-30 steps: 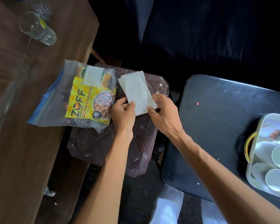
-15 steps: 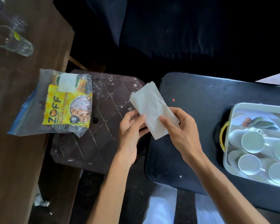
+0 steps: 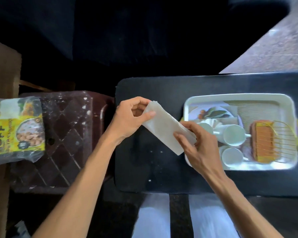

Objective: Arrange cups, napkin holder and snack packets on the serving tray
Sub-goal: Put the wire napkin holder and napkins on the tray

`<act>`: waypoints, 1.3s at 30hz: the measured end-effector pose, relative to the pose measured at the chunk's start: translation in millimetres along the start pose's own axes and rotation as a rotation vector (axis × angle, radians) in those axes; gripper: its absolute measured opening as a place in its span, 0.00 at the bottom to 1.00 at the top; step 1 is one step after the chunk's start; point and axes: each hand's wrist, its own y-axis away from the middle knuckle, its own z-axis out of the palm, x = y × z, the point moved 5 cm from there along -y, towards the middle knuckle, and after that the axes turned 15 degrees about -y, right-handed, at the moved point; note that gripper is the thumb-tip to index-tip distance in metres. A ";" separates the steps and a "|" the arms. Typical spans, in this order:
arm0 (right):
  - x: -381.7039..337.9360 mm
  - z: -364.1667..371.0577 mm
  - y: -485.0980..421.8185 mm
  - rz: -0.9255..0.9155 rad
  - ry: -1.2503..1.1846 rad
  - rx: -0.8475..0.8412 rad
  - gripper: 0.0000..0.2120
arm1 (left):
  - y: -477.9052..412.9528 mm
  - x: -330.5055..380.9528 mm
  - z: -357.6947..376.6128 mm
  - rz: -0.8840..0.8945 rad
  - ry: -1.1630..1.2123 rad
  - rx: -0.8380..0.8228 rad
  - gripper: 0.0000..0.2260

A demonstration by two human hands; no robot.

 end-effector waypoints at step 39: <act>107.2 -267.6 54.2 0.039 0.250 0.481 0.17 | -69.0 211.4 326.4 0.586 -0.526 -0.194 0.04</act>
